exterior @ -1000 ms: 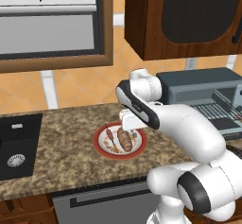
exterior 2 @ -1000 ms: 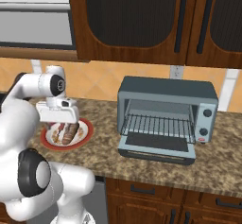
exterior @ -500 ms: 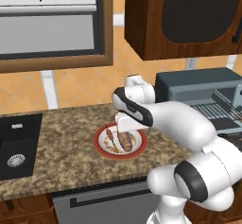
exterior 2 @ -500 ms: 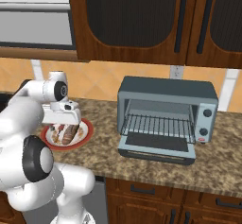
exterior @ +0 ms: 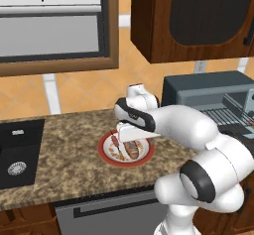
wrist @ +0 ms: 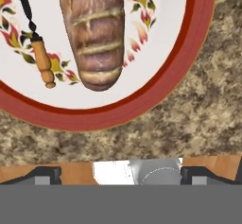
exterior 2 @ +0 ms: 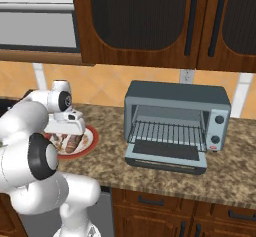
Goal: Pick up the kebab skewer and baguette bread, and place them inside the toaster oven. Close the toaster oven door and start by setting the timer.
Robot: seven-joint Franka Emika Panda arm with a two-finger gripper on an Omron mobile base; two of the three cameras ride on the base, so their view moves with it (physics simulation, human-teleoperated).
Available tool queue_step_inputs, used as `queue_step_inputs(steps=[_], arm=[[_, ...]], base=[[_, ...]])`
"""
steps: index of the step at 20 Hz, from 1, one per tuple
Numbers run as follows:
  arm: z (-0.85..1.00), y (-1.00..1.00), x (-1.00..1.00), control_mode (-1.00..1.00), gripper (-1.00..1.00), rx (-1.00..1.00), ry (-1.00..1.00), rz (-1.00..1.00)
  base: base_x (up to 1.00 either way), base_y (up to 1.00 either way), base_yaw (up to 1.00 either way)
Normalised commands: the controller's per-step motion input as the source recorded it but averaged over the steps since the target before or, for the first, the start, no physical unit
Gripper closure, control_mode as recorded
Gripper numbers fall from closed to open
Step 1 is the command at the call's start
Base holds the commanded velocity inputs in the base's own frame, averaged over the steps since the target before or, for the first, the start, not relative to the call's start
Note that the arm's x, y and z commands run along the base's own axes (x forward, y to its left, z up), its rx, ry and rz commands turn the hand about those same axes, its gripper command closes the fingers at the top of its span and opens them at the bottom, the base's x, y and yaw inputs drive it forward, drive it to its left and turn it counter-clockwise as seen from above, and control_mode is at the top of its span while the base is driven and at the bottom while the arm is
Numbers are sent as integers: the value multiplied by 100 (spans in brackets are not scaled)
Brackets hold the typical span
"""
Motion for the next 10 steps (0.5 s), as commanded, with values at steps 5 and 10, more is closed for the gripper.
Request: queue_step_inputs(steps=[5,10], arm=[[-11,0,39,-100,-100,0,-4,0],[-22,1,22,-100,-100,1,-8,0]], base=[[0,0,0],[0,0,0]])
